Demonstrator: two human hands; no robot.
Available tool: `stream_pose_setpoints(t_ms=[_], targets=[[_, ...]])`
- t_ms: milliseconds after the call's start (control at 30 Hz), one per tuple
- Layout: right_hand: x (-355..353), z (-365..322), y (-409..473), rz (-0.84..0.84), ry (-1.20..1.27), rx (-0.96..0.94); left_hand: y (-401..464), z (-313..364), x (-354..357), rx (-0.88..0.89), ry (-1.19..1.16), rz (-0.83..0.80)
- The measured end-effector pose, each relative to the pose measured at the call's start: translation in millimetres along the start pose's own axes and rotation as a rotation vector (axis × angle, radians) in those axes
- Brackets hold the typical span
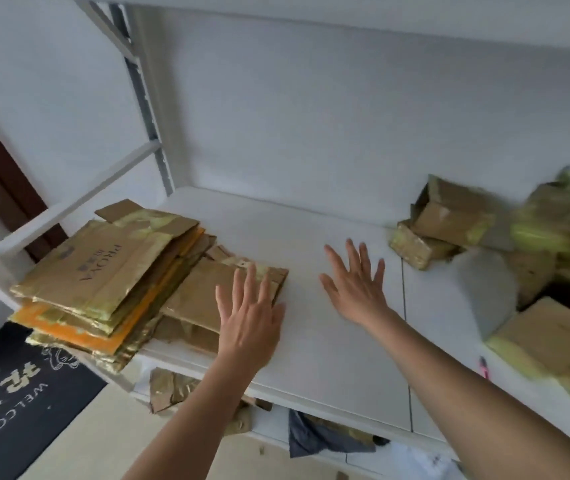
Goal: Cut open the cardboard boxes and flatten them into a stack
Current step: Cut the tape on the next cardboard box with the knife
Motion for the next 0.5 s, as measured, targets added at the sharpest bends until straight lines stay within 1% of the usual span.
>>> stream_pose_setpoints(t_ms=[67,167,233,367,500], targets=[[-1,62,-26,-0.012,0.0,0.106,-7,40,25,0.041,0.026,-0.055],[-9,131,-48,-0.028,-0.011,0.229,-12,81,53,0.078,0.087,-0.122],[-24,168,-50,-0.007,-0.027,0.274,-11,110,68,0.092,0.099,-0.169],[-63,208,-27,0.081,-0.079,0.272,4,155,79,0.106,0.105,-0.184],[-94,217,15,0.12,-0.191,0.201,28,181,75,0.128,0.103,-0.146]])
Point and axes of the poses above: each hand's wrist, its own y-axis towards the middle knuckle, its own x-axis out of the palm, z = x × y, the point moved 6 cm from there along y, towards the middle knuckle, and after that the axes turned 4 degrees about -x, right-handed, at the moved point
